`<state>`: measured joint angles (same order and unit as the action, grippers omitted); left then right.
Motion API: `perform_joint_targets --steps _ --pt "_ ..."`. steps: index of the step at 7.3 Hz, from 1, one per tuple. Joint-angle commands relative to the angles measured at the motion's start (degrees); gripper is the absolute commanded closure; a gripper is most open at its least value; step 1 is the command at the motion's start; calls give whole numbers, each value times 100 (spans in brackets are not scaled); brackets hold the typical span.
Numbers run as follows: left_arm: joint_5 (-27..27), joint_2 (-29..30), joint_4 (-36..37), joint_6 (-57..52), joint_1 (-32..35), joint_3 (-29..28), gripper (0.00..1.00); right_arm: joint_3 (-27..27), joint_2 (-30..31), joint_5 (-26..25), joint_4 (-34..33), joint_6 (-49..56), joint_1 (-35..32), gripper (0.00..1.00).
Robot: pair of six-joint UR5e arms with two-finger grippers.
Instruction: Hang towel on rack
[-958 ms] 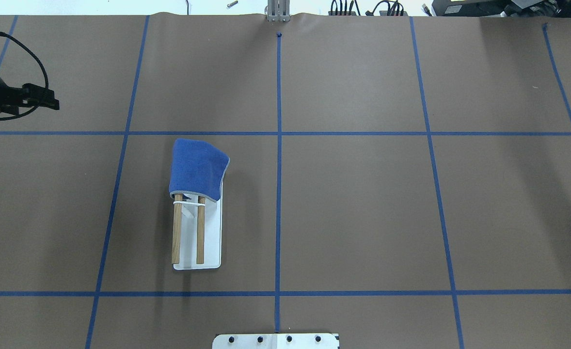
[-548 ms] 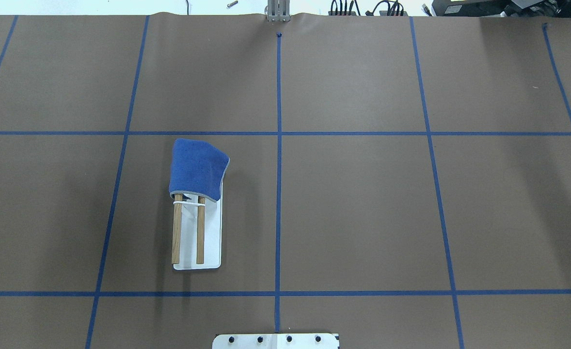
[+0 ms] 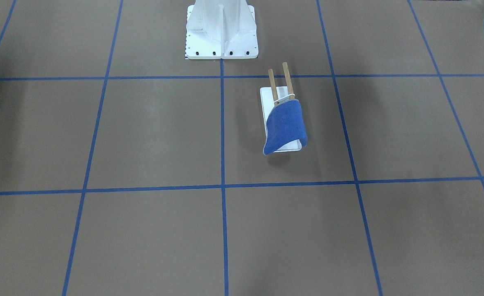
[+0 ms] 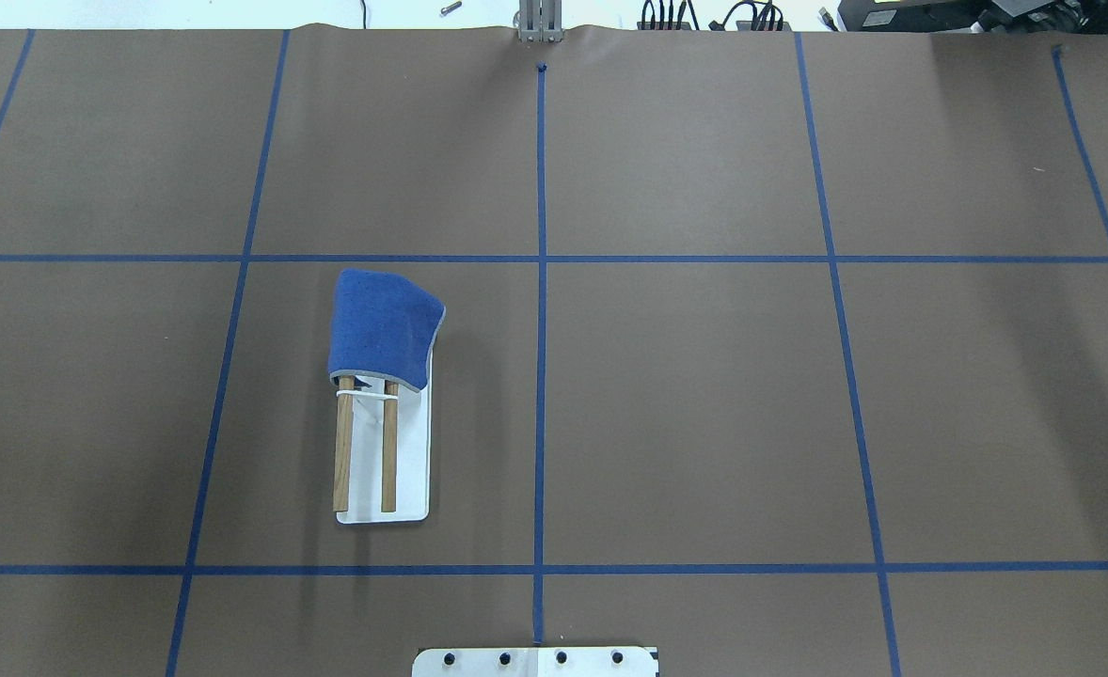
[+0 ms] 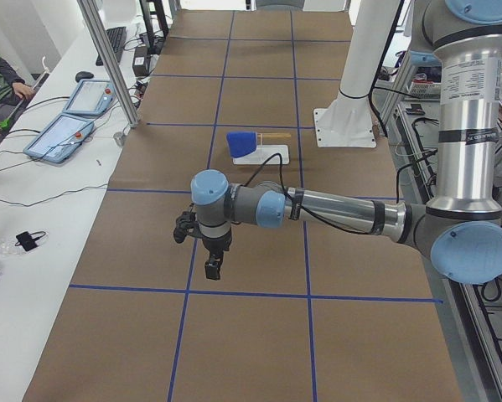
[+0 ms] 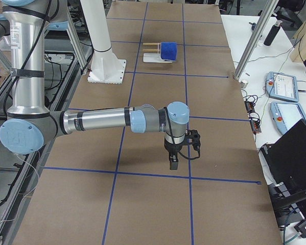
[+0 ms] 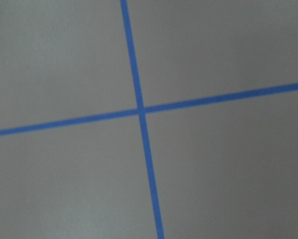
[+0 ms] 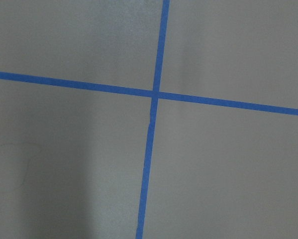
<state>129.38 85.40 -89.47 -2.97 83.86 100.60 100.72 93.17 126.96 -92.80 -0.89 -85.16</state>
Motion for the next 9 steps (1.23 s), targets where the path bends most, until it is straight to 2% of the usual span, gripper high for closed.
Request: perform_joint_targets --steps 1,4,6,9 --pt "351 -460 18 -854 665 30 2 27 0 83 7 1 0 0" --pt "325 -367 -35 -819 790 21 2 166 -35 100 -1 1 0 0" --pt "351 -444 -508 -837 807 21 2 255 9 100 -2 -17 0 0" --pt "352 -445 -572 -846 799 30 2 264 9 100 -2 -52 0 0"
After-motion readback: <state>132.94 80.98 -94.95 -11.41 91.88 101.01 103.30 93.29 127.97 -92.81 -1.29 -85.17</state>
